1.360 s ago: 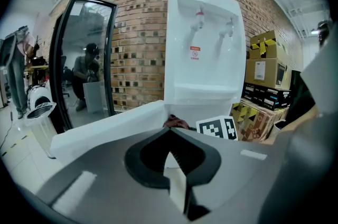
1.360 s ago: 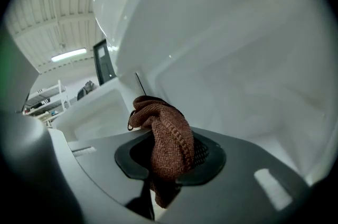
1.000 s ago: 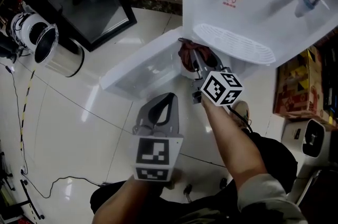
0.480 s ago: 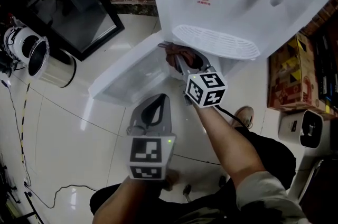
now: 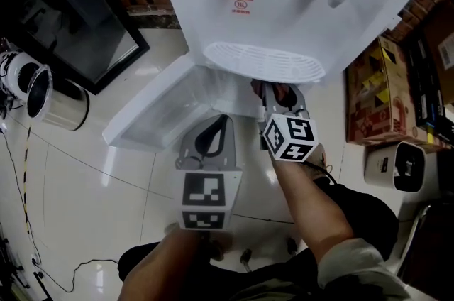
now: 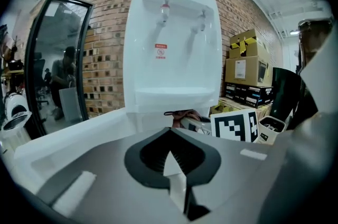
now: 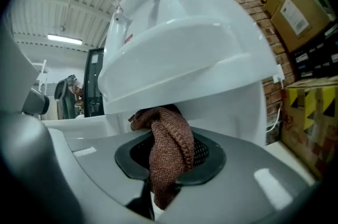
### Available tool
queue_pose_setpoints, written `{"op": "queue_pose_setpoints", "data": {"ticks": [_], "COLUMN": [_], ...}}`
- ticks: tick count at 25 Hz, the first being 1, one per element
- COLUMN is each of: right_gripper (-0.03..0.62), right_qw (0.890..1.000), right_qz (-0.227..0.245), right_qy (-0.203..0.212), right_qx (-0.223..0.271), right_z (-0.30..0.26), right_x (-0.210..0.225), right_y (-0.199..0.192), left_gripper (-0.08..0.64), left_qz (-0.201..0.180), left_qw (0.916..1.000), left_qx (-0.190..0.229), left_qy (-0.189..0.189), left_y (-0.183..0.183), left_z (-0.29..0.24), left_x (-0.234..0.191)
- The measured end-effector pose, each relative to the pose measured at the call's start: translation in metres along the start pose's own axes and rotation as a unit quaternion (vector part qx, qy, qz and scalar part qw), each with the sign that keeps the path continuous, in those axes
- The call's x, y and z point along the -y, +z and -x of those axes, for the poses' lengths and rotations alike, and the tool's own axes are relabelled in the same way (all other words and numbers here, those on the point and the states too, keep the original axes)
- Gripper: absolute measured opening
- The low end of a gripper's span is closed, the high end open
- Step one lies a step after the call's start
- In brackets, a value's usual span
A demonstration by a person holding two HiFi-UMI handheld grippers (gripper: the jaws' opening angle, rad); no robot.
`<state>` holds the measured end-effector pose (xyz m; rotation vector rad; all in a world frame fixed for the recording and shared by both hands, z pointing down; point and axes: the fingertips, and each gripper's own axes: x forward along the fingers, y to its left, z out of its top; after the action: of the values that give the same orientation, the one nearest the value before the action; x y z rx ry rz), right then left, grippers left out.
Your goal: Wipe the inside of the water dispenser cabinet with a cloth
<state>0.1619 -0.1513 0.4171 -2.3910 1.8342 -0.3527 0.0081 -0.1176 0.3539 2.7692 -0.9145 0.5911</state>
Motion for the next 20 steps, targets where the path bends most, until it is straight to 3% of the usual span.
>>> {"op": "queue_pose_setpoints", "data": {"ticks": [4,7,12,20], "right_gripper": [0.089,0.089,0.089,0.098], "right_qw": [0.998,0.996,0.995,0.992], "right_qz": [0.008,0.020,0.052,0.104], "right_qy": [-0.062,-0.080,-0.079,-0.071], "right_qx": [0.011,0.014,0.013,-0.016], "right_z": [0.033,0.051,0.068,0.067], "right_x": [0.057,0.080,0.093,0.085], "right_y": [0.012,0.019,0.024,0.004], "left_gripper": [0.000,0.000,0.000,0.000], "left_qz": [-0.007,-0.017,-0.027,-0.003], "left_qw": [0.9996,0.9989,0.9980,0.9995], "left_qx": [0.014,0.021,0.018,0.013], "left_qy": [-0.021,-0.037,-0.055,-0.029], "left_y": [0.014,0.019,0.015,0.012], "left_z": [-0.017,-0.032,-0.050,-0.057], "left_x": [0.019,0.036,0.058,0.048]}}
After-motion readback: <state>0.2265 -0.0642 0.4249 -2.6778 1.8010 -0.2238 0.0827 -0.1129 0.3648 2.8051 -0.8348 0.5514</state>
